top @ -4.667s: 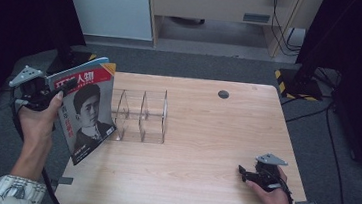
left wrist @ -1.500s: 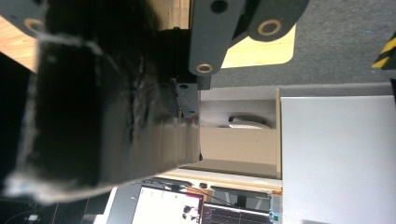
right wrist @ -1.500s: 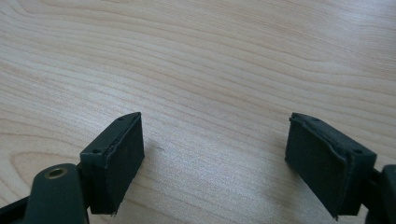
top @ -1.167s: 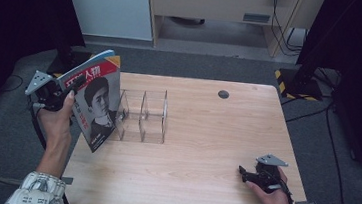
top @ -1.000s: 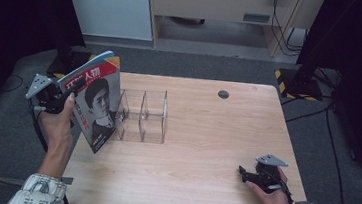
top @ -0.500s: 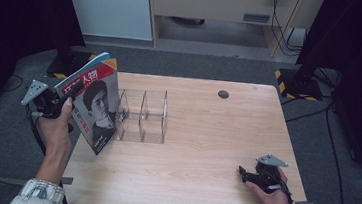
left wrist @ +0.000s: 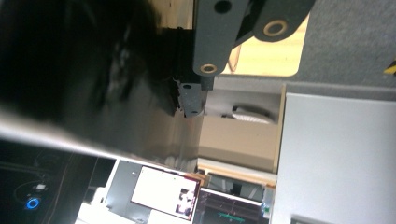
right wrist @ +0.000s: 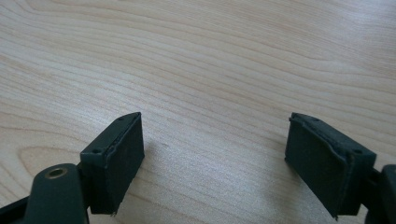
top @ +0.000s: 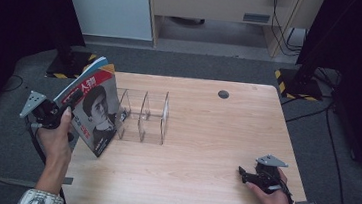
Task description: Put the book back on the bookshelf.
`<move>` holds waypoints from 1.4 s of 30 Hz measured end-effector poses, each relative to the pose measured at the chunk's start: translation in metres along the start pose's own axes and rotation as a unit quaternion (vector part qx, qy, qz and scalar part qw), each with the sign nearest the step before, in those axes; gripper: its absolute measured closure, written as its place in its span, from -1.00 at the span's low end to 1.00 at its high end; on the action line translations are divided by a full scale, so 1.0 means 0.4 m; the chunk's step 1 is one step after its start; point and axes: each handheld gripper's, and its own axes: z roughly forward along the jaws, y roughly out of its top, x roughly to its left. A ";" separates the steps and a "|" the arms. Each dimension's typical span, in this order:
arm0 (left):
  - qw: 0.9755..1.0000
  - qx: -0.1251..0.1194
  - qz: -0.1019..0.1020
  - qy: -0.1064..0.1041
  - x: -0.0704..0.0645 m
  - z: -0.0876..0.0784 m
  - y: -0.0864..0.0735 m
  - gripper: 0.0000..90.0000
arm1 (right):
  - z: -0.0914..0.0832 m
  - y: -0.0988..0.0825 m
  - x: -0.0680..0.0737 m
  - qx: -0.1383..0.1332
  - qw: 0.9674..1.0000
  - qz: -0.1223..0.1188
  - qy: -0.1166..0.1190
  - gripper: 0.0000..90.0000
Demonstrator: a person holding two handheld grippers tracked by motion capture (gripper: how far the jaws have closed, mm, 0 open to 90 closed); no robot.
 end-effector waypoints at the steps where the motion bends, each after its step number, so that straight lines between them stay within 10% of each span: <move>1: 1.000 0.005 0.001 0.002 -0.001 -0.003 -0.002 0.86 | 0.000 0.000 0.000 0.000 1.000 0.000 0.000 -0.56; 42: 0.999 0.026 0.018 0.014 -0.001 -0.016 -0.009 0.35 | -0.002 -0.001 0.000 0.001 1.000 -0.005 0.004 -0.57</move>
